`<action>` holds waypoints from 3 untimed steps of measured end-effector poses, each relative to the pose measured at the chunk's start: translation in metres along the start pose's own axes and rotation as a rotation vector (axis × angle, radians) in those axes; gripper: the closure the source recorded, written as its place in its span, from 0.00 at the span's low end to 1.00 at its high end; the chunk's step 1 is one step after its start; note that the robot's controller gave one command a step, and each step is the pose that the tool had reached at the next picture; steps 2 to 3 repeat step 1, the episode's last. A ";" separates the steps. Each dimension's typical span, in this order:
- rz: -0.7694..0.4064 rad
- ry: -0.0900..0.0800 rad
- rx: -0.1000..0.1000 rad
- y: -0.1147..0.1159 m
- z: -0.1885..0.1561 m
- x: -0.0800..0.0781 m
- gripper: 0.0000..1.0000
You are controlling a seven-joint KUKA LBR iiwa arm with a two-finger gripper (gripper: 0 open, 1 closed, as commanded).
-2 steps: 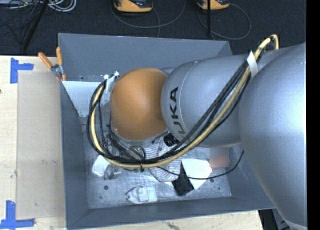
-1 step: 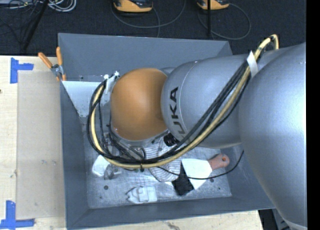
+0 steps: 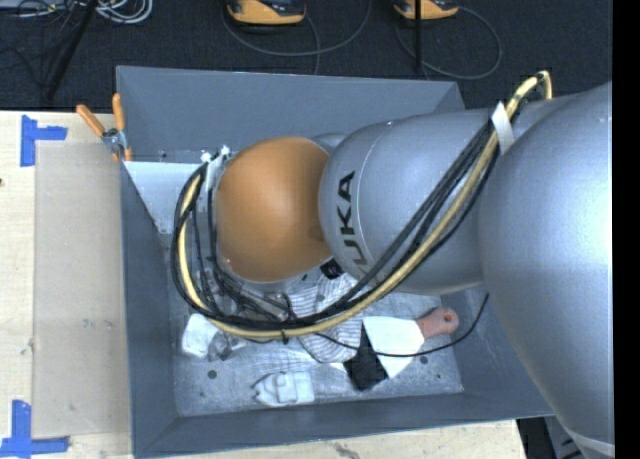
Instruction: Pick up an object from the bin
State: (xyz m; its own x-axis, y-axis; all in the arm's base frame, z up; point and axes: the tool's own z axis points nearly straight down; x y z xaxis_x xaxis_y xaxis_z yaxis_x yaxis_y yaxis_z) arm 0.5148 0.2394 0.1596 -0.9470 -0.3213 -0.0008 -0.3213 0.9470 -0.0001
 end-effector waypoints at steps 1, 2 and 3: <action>0.178 0.000 0.000 -0.001 -0.127 0.003 1.00; 0.178 0.000 0.000 -0.001 -0.127 0.003 1.00; 0.178 0.000 0.000 -0.001 -0.127 0.003 1.00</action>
Offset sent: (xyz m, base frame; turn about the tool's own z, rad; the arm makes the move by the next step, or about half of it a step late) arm 0.0000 0.0000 0.0000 0.0000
